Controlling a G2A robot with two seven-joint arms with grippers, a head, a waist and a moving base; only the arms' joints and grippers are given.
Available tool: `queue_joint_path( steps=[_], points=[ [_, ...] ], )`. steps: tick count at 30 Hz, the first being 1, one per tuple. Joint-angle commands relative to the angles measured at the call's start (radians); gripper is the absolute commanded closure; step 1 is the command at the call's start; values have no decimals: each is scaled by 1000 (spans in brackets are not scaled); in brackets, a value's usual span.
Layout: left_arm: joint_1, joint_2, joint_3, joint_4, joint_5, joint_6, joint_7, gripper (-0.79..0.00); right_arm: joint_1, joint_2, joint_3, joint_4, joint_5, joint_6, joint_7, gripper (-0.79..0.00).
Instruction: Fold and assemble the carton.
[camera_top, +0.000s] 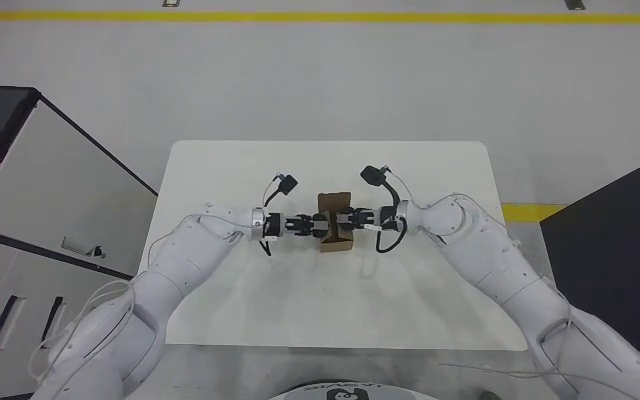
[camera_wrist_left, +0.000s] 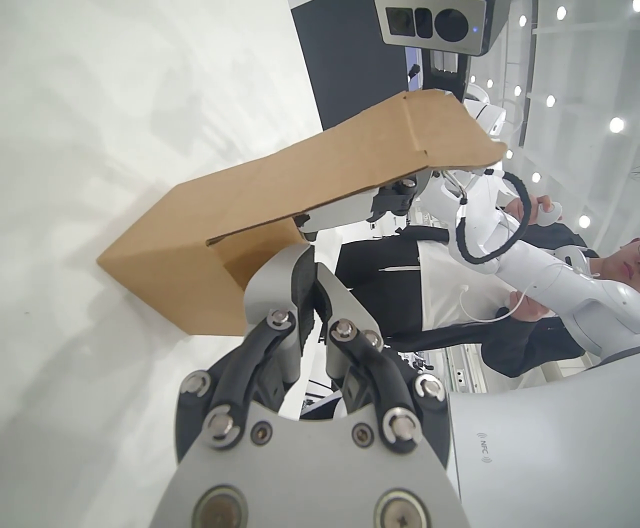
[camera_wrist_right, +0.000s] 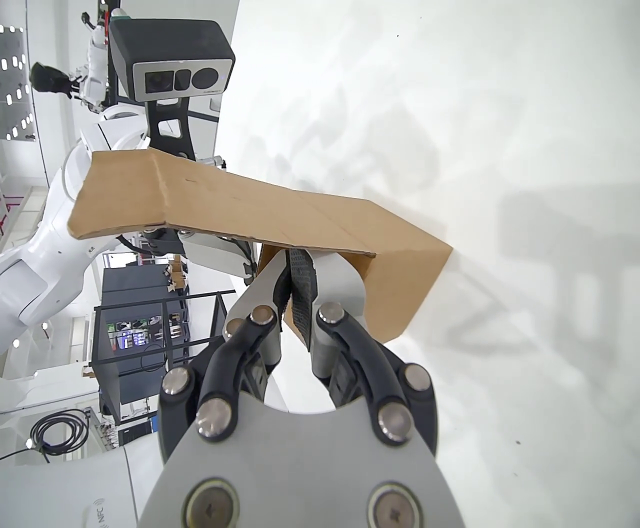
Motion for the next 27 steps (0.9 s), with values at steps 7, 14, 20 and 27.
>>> queue_joint_path(
  steps=[7,14,20,27],
  points=[
    [-4,-8,-7,13,56,3,43,0,8,-12,-4,14,-12,6,0,0],
    [4,-10,-20,4,48,-17,23,0,4,-16,7,4,-24,-3,-4,0],
    [7,-15,-22,0,54,-17,3,0,-1,-20,10,8,-34,7,5,0],
    [10,-19,-33,-3,61,-21,16,0,-7,-23,20,7,-38,1,3,0]
  ],
)
